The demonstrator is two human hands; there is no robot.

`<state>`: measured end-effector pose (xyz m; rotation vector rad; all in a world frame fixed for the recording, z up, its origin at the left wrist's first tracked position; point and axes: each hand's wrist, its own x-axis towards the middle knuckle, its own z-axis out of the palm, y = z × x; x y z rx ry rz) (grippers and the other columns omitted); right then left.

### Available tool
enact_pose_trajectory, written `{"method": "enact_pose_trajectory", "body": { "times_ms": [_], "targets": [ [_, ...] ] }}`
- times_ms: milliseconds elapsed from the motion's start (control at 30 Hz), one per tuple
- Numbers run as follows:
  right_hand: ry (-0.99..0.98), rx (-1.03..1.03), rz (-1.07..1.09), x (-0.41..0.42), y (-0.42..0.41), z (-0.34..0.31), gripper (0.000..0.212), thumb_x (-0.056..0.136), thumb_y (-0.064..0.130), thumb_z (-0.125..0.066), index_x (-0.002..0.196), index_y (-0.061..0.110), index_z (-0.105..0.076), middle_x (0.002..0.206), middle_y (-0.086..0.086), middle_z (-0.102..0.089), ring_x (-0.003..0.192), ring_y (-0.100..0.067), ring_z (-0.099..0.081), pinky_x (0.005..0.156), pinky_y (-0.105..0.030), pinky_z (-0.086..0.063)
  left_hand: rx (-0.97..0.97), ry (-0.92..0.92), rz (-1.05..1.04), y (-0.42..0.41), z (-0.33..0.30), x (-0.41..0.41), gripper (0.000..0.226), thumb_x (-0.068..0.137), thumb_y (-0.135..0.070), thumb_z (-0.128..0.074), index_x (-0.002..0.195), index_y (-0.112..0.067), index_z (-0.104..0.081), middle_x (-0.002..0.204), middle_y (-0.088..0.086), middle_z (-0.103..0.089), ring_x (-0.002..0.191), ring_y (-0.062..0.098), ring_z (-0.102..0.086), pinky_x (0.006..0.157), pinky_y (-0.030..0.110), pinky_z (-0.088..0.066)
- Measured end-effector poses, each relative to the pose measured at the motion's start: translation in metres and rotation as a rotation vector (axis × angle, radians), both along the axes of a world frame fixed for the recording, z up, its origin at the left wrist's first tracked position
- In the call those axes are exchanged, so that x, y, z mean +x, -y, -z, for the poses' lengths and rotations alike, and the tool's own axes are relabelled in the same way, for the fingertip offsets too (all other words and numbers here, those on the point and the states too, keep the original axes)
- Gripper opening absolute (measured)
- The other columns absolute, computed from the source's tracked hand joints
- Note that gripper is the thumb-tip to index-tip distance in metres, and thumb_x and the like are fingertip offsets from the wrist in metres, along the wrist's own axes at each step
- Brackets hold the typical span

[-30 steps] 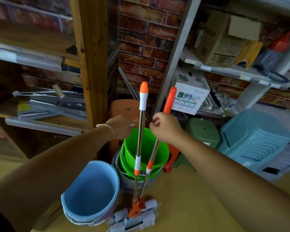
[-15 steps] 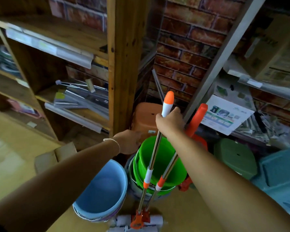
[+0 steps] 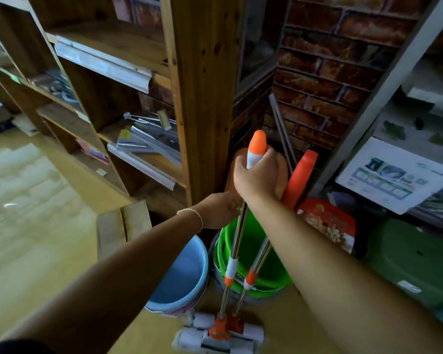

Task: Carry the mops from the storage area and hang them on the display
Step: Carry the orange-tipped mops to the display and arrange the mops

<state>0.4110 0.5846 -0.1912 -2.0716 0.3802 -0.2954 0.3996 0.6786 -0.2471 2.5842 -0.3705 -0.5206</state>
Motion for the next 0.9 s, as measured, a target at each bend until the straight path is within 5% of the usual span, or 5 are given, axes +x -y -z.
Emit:
{"method": "enact_pose_trajectory", "body": {
  "times_ms": [200,367,533,700,900],
  "targets": [
    [0.079,0.051,-0.166,-0.022,0.001,0.012,0.038,0.098,0.032,-0.059,0.127,0.009,-0.05,0.119,-0.007,-0.057,0.104,-0.023,-0.06,0.079,-0.023,-0.04,-0.242,-0.078,-0.189,0.013,0.014,-0.016,0.033,0.095,-0.014,-0.049,0.124,0.0,-0.056,0.119,0.016,-0.061,0.109,0.026,-0.058,0.101,0.038,-0.046],
    [0.117,-0.018,-0.3,-0.039,0.012,0.016,0.031,0.095,0.037,-0.064,0.112,0.012,-0.057,0.1,0.001,-0.06,0.088,-0.015,-0.057,0.073,-0.022,-0.038,-0.295,0.01,-0.24,0.012,0.021,-0.035,0.021,0.094,-0.013,-0.05,0.075,-0.022,-0.051,0.068,-0.009,-0.051,0.062,0.01,-0.047,0.059,0.025,-0.041],
    [0.155,-0.094,-0.35,-0.061,0.018,0.012,0.032,0.092,0.039,-0.067,0.107,0.012,-0.059,0.096,0.001,-0.063,0.085,-0.017,-0.06,0.069,-0.023,-0.041,-0.249,0.027,-0.207,0.01,0.02,-0.057,0.012,0.096,-0.026,-0.051,0.089,-0.017,-0.054,0.071,-0.009,-0.053,0.06,0.004,-0.046,0.057,0.021,-0.04],
    [0.186,-0.163,-0.371,-0.095,0.023,0.007,0.031,0.091,0.041,-0.068,0.104,0.015,-0.058,0.093,0.005,-0.059,0.082,-0.013,-0.057,0.058,-0.004,-0.029,-0.222,0.042,-0.199,0.007,0.024,-0.086,0.027,0.095,-0.036,-0.055,0.101,-0.01,-0.061,0.081,0.001,-0.062,0.069,0.015,-0.055,0.07,0.033,-0.05],
    [0.246,-0.152,-0.403,-0.153,0.009,0.007,0.027,0.088,0.041,-0.072,0.091,0.02,-0.055,0.084,0.003,-0.065,0.075,-0.015,-0.061,0.056,-0.007,-0.033,-0.24,0.097,-0.183,-0.01,0.022,-0.14,0.02,0.094,-0.035,-0.056,0.092,-0.015,-0.059,0.071,-0.007,-0.055,0.064,0.012,-0.053,0.07,0.034,-0.05]
  ]
}}
